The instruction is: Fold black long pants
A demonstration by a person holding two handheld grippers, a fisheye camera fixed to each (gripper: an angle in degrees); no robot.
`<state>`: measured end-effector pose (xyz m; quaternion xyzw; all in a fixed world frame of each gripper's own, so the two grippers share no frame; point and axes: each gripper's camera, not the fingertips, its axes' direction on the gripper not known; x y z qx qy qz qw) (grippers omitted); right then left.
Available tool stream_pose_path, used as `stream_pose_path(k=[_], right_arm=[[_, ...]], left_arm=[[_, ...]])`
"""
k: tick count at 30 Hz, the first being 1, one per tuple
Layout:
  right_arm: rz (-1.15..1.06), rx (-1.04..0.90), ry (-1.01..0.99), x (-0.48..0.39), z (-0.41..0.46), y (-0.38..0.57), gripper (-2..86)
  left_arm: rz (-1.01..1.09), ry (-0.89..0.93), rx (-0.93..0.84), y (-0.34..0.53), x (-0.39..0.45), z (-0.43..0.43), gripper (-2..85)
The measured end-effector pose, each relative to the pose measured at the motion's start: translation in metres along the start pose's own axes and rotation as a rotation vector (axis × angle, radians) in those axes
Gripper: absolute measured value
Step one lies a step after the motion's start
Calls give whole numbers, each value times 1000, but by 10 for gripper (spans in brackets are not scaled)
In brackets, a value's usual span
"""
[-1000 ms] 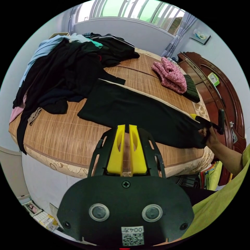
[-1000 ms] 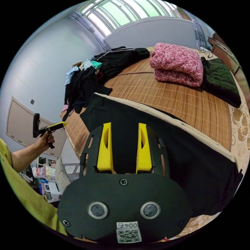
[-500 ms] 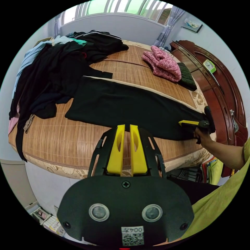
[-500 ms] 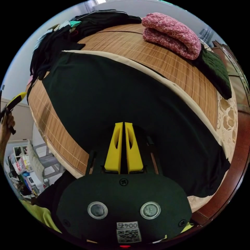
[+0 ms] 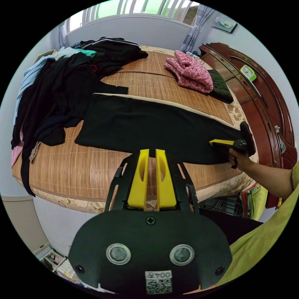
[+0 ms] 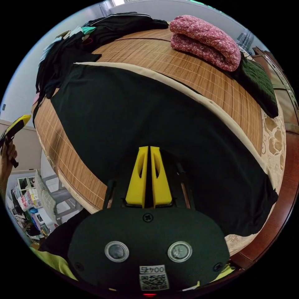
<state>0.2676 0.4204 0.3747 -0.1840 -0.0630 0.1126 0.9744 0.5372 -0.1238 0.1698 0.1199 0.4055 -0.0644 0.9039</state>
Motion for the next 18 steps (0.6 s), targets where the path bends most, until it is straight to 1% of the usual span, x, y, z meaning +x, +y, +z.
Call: stream_pose_path(k=[11, 18], right_arm=[[35, -2, 27, -26, 2, -33, 22], [59, -17, 52, -38, 4, -55, 20]], left_arm=[[47, 61, -12, -33, -2, 7, 14], [47, 75, -20, -52, -25, 16, 16]])
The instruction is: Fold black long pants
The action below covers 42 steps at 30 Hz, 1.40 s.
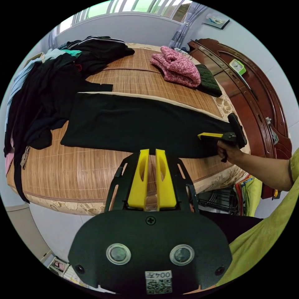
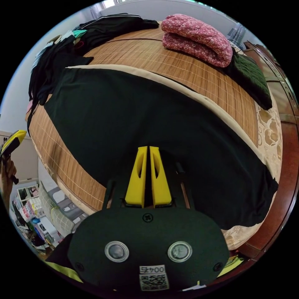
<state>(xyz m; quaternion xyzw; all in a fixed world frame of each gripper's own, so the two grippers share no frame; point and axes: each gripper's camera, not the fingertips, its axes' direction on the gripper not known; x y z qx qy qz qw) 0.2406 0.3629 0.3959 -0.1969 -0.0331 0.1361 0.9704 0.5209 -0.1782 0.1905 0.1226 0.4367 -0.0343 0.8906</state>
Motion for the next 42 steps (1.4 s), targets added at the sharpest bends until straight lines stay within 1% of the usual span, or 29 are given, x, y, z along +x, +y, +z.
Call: stream_pose_path(k=[3, 6, 9, 10, 12, 16, 20, 22, 24, 27, 30, 32, 33, 35, 38, 42], right_arm=[[-28, -14, -17, -8, -7, -14, 23], [-41, -21, -26, -19, -12, -26, 45], [-79, -104, -8, -34, -2, -39, 64], [-74, -157, -23, -37, 6, -44, 67], [-44, -161, -23, -37, 9, -49, 68], [-1, -205, -105, -30, 9, -65, 63], [19, -116, -244, -34, -11, -75, 62], [12, -85, -279, -42, -19, -77, 64], [16, -57, -302, -52, -23, -77, 65], [27, 7, -329, -75, -27, -83, 63], [-36, 124, -319, -112, -29, -107, 62], [-104, 197, -328, -149, -26, -146, 65], [-121, 206, -330, -159, -24, -158, 67], [-179, 225, -339, -198, -14, -211, 72], [-234, 216, -326, -244, -1, -273, 72], [-331, 196, -274, -293, 9, -322, 72]], left_arm=[[-7, -13, 4, -10, -16, -2, 16], [-9, -29, 6, -20, -32, -6, 17], [-6, -40, -5, -31, -50, -5, 18], [0, -49, -14, -37, -57, -4, 18], [3, -61, -29, -46, -70, -1, 21], [-5, -92, -41, -75, -109, 8, 31], [-13, -122, -45, -106, -154, 16, 51], [-34, -116, -32, -127, -190, 19, 64], [-47, -117, -21, -143, -218, 22, 69], [-9, -133, -6, -171, -257, 28, 73], [6, -107, -3, -193, -293, 37, 75], [8, -71, 6, -200, -311, 42, 76], [20, -61, 4, -202, -321, 45, 78], [29, -33, 17, -202, -334, 47, 78], [58, -8, 22, -200, -352, 54, 79], [131, 0, -9, -204, -376, 70, 80]])
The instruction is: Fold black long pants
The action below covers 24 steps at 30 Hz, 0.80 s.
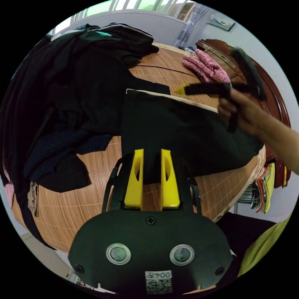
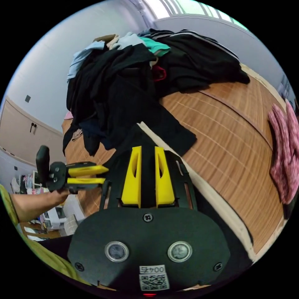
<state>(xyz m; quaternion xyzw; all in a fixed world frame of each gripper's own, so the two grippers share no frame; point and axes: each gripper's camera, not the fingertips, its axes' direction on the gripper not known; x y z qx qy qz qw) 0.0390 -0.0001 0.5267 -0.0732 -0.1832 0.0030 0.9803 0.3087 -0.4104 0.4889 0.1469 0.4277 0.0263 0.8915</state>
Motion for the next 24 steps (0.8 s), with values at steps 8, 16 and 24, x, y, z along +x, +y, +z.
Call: stream_pose_path(k=[8, 16, 24], right_arm=[[-63, -234, 232, -17, 73, -56, 10], [144, -88, 23, 11, 38, -72, 31], [288, -171, -15, 22, 2, 33, 72]], left_arm=[[31, 34, -22, -15, -52, 15, 78], [51, 73, -46, -37, -97, 13, 95], [-22, 94, 14, -66, -151, -7, 123]])
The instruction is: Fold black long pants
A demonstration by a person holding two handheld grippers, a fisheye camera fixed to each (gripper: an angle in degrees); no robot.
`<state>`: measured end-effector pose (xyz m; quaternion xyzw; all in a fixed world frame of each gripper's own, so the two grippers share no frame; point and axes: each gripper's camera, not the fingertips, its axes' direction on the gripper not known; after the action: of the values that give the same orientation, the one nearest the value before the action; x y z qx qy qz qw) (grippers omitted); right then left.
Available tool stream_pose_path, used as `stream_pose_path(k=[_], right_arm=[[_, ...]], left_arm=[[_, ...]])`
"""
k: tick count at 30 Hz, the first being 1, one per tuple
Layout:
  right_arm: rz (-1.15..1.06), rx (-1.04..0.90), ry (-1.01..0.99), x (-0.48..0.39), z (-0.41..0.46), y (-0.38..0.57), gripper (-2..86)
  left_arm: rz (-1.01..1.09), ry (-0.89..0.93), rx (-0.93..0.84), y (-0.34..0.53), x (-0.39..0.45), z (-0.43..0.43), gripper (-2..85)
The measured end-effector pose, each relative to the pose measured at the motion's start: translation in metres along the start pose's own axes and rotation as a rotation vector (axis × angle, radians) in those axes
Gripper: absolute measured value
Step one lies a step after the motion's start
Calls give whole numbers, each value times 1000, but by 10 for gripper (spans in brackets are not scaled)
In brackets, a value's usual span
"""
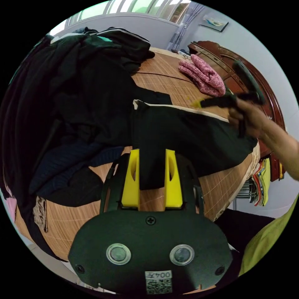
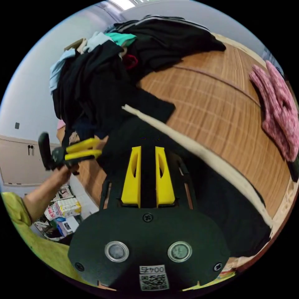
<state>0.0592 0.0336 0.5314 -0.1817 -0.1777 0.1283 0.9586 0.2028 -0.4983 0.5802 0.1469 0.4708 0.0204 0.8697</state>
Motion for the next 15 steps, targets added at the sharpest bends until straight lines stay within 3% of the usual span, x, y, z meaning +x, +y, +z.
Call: stream_pose_path(k=[7, 8, 15], right_arm=[[80, -223, 208, 26, 51, 64, 61], [60, -158, 225, 24, 49, 68, 54], [126, -171, 122, 44, 49, 67, 34]], left_arm=[[46, 11, -167, -15, -24, 28, 139], [68, -4, -164, -14, -22, 29, 138], [168, -137, -151, -16, -18, 37, 133]])
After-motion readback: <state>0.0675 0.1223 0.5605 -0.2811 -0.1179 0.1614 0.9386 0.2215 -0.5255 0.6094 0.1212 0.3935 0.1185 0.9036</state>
